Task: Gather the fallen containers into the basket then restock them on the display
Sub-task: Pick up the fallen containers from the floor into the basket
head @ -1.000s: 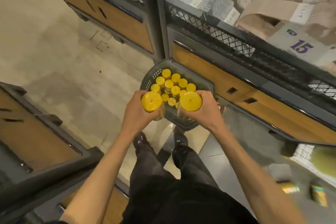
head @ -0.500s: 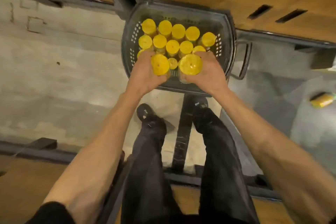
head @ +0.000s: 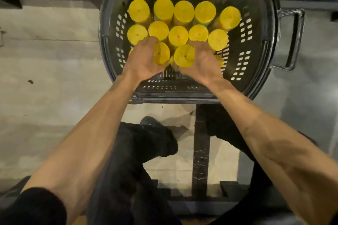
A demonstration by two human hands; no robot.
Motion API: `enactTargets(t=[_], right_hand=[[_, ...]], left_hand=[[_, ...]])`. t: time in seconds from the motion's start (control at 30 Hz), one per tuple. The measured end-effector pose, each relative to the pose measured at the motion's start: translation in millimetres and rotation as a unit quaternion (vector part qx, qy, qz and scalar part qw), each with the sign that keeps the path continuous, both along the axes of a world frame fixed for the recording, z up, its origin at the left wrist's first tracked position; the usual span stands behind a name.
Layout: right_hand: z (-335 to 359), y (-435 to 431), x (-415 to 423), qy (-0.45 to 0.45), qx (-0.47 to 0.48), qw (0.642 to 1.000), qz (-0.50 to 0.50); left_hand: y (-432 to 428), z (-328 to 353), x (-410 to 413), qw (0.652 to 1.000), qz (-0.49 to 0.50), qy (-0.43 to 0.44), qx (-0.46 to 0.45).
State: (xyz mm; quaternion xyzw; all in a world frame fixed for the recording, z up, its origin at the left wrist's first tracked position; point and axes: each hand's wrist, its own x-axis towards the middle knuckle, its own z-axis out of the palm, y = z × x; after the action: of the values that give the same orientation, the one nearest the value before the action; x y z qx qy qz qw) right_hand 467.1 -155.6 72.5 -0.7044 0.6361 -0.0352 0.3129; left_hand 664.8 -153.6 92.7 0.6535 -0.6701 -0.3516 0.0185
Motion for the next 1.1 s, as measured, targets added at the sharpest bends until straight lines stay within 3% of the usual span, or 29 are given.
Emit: enactTargets(t=[0.2, 0.5, 0.73, 0.9, 1.1], right_hand=[[-30, 0, 9, 0.014, -0.062, 0.998, 0.016], [-59, 0, 8, 0.021, 0.010, 0.999, -0.026], [-58, -5, 4, 0.026, 0.041, 0.999, -0.020], [-15, -2, -3, -0.006, 0.036, 0.999, -0.022], [105, -9, -30, 0.082, 0.099, 0.992, -0.011]], left_hand=[[0, -40, 4, 0.998, -0.034, -0.051, -0.009], [-9, -76, 2, 0.989, -0.073, -0.100, -0.077], [0, -73, 4, 0.989, -0.080, -0.103, -0.066], [4, -17, 6, 0.993, -0.072, -0.090, -0.040], [-12, 106, -15, 0.985, -0.103, -0.141, -0.016]])
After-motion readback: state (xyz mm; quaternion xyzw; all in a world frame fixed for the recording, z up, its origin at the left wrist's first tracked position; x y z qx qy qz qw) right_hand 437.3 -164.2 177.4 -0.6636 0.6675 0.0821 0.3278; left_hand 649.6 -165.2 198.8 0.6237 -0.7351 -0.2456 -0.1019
